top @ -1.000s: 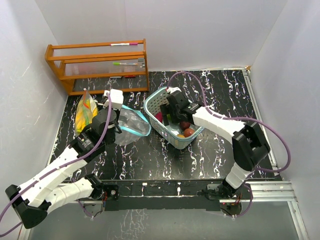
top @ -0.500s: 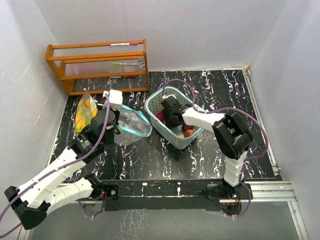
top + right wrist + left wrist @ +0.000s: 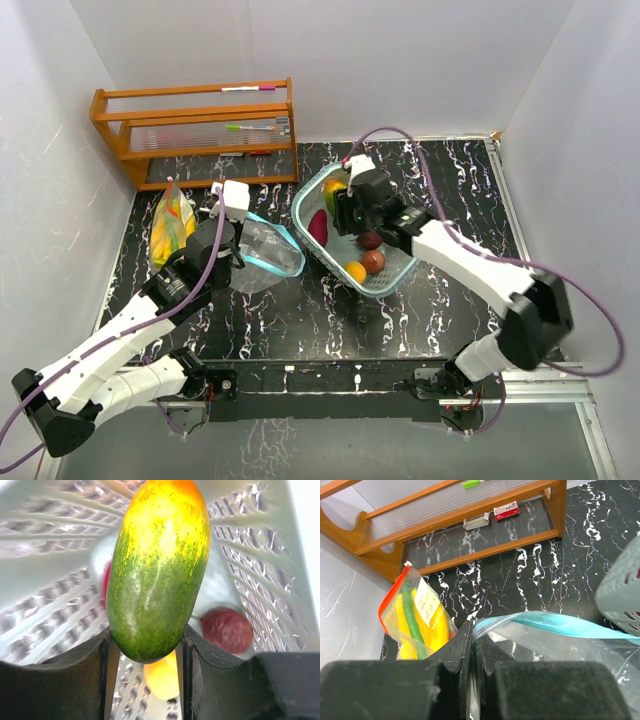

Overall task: Place the food in the zip-top bag and seal the zipper
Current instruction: Pick up the fake fruit from the bin, then place the fake fruit in the zipper food storage bag.

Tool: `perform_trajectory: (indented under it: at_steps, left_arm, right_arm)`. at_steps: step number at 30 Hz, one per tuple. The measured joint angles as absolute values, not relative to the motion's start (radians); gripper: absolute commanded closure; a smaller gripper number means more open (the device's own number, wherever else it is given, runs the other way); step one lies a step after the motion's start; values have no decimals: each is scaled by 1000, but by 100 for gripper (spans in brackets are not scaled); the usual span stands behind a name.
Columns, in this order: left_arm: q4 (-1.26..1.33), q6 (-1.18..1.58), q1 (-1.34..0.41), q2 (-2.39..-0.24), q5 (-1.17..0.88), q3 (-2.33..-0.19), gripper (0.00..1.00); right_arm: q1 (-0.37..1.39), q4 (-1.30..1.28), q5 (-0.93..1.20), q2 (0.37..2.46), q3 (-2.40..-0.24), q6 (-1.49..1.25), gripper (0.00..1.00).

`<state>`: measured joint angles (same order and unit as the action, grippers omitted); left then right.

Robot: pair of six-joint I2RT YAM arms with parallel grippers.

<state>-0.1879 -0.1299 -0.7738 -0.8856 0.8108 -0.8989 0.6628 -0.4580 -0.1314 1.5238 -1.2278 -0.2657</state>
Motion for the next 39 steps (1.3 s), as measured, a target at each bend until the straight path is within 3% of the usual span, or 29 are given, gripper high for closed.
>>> perform_trajectory:
  at_steps: [8,17,25,32,39]
  left_arm:
    - [-192,-116,-774,-908,794,-899,100]
    - [-203,-99,-774,-908,775,-899,100]
    - [-203,-93,-774,-909,767,-899,100]
    - [-204,-92,-774,-920,765,-899,100]
    - [-203,-93,-774,-926,766,-899,100]
  right_arm:
    - [663,-373,28,1260,-1228,-250,73]
    - [663,-368,183,1313,-1196,-241,73]
    - [666,-308,409,1195,-1161,-237,73]
    - [771,-247,579,1158,-1157,-207,73]
    - [841,-287,610,1187,-1092,-185,73]
